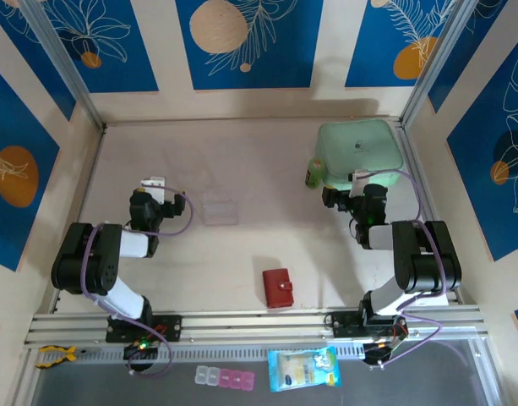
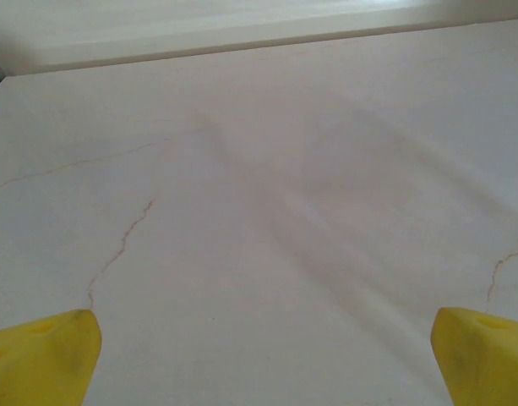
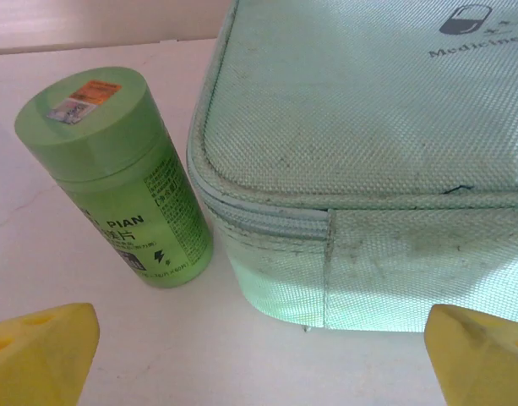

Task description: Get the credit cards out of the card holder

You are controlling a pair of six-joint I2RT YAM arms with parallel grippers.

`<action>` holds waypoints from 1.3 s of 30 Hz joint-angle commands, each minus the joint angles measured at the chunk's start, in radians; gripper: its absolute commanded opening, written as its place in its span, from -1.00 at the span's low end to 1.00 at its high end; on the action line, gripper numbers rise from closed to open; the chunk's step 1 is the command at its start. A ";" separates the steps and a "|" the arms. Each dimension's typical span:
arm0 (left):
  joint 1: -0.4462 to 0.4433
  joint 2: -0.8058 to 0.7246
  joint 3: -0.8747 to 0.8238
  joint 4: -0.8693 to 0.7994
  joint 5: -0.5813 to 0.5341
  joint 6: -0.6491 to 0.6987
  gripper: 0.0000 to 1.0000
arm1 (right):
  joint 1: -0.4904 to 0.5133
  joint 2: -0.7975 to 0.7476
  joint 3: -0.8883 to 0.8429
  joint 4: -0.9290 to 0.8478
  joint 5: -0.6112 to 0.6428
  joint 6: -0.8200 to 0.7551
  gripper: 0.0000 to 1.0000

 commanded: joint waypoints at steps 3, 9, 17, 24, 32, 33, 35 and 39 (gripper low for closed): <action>-0.011 -0.023 -0.014 0.001 0.024 0.022 0.99 | 0.007 -0.023 -0.011 0.003 0.021 0.012 0.98; -0.011 -0.023 -0.014 0.001 0.024 0.022 0.99 | 0.006 -0.023 -0.011 0.002 0.020 0.013 0.98; -0.011 -0.022 -0.013 0.001 0.026 0.022 0.99 | 0.006 -0.024 -0.010 0.003 0.018 0.013 0.98; -0.010 -0.022 -0.013 0.001 0.026 0.021 0.99 | 0.005 -0.023 -0.011 0.002 0.018 0.013 0.98; -0.009 -0.022 -0.013 0.001 0.027 0.022 0.99 | 0.005 -0.025 -0.012 0.002 0.017 0.013 0.98; -0.010 -0.023 -0.013 0.001 0.025 0.022 0.99 | 0.005 -0.025 -0.012 0.003 0.016 0.014 0.98; -0.010 -0.023 -0.015 0.004 0.023 0.022 0.99 | 0.006 -0.026 -0.013 0.005 0.017 0.013 0.98; -0.014 -0.030 -0.018 0.003 0.024 0.027 0.99 | 0.018 -0.059 0.002 -0.050 0.032 0.001 0.98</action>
